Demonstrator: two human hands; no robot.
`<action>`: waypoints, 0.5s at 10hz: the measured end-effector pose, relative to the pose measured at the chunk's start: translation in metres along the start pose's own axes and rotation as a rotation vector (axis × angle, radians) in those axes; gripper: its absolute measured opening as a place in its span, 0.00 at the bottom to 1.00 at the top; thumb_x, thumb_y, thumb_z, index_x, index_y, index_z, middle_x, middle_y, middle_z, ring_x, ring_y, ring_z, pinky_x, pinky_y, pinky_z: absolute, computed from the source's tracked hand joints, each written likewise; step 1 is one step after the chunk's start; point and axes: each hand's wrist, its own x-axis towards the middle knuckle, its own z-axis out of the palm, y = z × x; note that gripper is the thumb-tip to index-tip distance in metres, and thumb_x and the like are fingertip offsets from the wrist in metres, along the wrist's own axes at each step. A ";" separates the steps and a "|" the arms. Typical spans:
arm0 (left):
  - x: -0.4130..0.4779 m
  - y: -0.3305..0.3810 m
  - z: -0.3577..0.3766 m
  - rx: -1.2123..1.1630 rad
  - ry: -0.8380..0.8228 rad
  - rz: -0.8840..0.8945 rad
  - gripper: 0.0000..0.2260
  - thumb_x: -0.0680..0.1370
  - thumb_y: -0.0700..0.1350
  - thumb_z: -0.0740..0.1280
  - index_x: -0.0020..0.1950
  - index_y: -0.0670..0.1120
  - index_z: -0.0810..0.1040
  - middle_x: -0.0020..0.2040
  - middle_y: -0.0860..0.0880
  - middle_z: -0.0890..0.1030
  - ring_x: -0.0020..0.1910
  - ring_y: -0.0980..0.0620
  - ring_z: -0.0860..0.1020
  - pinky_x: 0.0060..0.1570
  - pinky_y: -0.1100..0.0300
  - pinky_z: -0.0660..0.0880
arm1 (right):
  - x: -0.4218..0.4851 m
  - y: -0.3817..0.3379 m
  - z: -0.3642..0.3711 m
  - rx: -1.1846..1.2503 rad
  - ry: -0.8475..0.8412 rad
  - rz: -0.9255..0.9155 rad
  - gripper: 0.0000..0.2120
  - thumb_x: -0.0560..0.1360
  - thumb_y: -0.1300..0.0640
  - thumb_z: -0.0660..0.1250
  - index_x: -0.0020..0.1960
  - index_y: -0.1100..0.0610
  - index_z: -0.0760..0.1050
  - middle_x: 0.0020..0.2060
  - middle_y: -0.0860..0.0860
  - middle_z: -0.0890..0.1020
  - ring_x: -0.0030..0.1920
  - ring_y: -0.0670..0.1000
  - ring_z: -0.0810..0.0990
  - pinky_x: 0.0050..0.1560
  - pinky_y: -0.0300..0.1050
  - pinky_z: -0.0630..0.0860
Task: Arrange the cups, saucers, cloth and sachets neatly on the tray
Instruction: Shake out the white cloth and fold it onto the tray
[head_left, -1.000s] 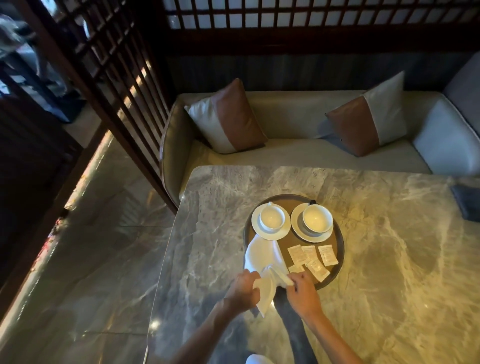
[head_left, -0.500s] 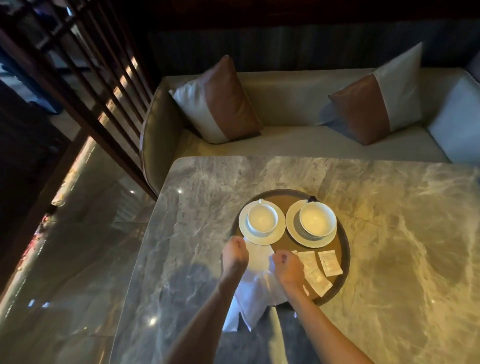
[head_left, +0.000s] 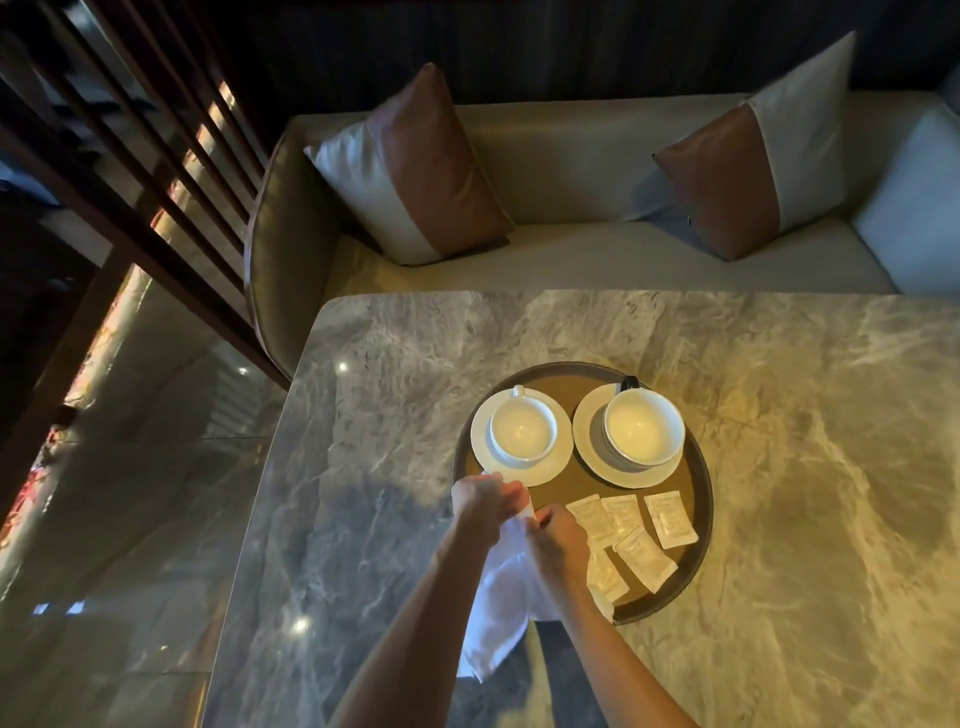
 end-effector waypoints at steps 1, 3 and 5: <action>0.003 0.002 -0.004 -0.046 0.035 -0.039 0.12 0.81 0.39 0.60 0.40 0.39 0.77 0.27 0.42 0.83 0.33 0.45 0.84 0.54 0.51 0.81 | 0.002 -0.001 -0.007 0.016 -0.054 0.050 0.08 0.76 0.56 0.64 0.48 0.60 0.77 0.42 0.55 0.80 0.45 0.55 0.78 0.44 0.45 0.71; -0.014 0.004 -0.001 -0.060 -0.054 -0.015 0.12 0.82 0.36 0.58 0.63 0.32 0.73 0.21 0.49 0.80 0.37 0.45 0.80 0.34 0.60 0.80 | 0.008 -0.008 -0.020 -0.021 -0.182 0.128 0.06 0.74 0.59 0.66 0.48 0.62 0.75 0.41 0.56 0.75 0.46 0.58 0.80 0.41 0.46 0.73; -0.016 0.002 0.000 -0.063 0.002 0.040 0.15 0.81 0.33 0.58 0.67 0.31 0.70 0.57 0.34 0.81 0.27 0.50 0.80 0.26 0.64 0.78 | 0.012 -0.013 -0.026 -0.104 -0.260 0.203 0.07 0.76 0.60 0.66 0.39 0.59 0.73 0.36 0.55 0.79 0.32 0.51 0.77 0.29 0.39 0.68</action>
